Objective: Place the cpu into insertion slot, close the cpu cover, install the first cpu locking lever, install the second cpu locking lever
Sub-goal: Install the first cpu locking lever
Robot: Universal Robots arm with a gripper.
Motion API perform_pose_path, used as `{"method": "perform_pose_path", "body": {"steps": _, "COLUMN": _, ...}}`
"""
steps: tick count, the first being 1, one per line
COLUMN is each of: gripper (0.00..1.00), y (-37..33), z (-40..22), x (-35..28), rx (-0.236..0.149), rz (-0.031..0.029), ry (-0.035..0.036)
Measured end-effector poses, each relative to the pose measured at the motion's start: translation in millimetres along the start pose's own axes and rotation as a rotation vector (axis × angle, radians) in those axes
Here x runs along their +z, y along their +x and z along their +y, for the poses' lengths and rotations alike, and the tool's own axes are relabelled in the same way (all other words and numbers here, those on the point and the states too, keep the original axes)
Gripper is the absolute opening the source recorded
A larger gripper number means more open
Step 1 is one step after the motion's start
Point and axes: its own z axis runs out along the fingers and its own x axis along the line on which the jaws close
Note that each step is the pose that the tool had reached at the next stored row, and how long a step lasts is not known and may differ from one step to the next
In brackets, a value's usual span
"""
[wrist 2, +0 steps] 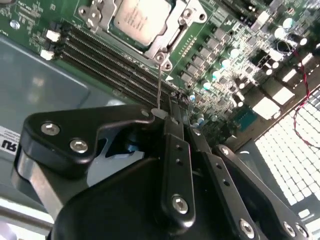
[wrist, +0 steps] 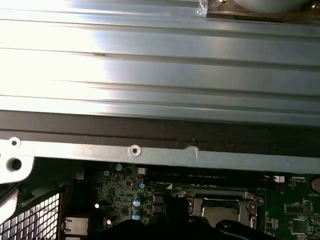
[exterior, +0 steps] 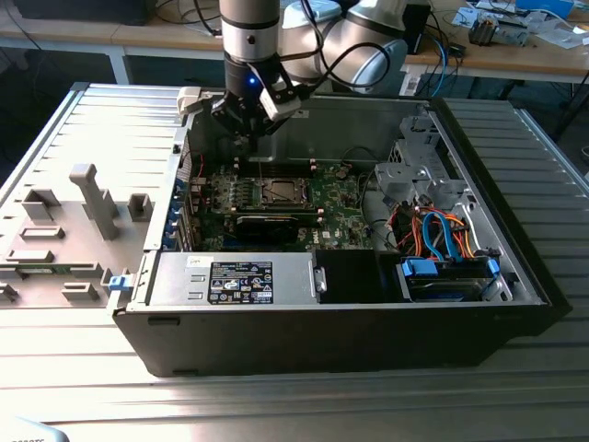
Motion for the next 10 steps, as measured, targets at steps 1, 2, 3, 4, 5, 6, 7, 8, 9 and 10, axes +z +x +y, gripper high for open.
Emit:
{"method": "perform_pose_path", "body": {"steps": 1, "gripper": 0.11, "y": -2.4, "z": -0.2, "x": 0.0, "rx": 0.000, "rz": 0.0006, "ry": 0.0001}}
{"method": "perform_pose_path", "body": {"steps": 2, "gripper": 0.11, "y": -3.6, "z": -0.3, "x": 0.0, "rx": 0.000, "rz": 0.0010, "ry": 0.0000}}
{"method": "perform_pose_path", "body": {"steps": 3, "gripper": 0.11, "y": -5.4, "z": -0.4, "x": 0.1, "rx": 0.000, "rz": 0.0018, "ry": -0.0001}}
{"method": "perform_pose_path", "body": {"steps": 4, "gripper": 0.11, "y": -8.9, "z": -0.7, "x": 0.2, "rx": 0.000, "rz": 0.0037, "ry": 0.0001}}
{"method": "perform_pose_path", "body": {"steps": 5, "gripper": 0.11, "y": -11.2, "z": -0.8, "x": 0.2, "rx": 0.000, "rz": 0.0049, "ry": 0.0000}}
{"method": "perform_pose_path", "body": {"steps": 6, "gripper": 0.11, "y": -12.9, "z": -0.9, "x": 0.3, "rx": 0.000, "rz": 0.0060, "ry": 0.0000}}
{"method": "perform_pose_path", "body": {"steps": 7, "gripper": 0.11, "y": -14.8, "z": -1.0, "x": 0.5, "rx": 0.000, "rz": 0.0072, "ry": -0.0001}}
{"method": "perform_pose_path", "body": {"steps": 8, "gripper": 0.11, "y": -15.2, "z": -1.1, "x": 0.5, "rx": 0.000, "rz": 0.0075, "ry": 0.0000}}
{"method": "perform_pose_path", "body": {"steps": 9, "gripper": 0.11, "y": -15.2, "z": -1.1, "x": 0.5, "rx": 0.000, "rz": 0.0076, "ry": 0.0000}}
{"method": "perform_pose_path", "body": {"steps": 10, "gripper": 0.11, "y": -15.2, "z": -1.1, "x": 0.5, "rx": 0.000, "rz": 0.0077, "ry": 0.0000}}
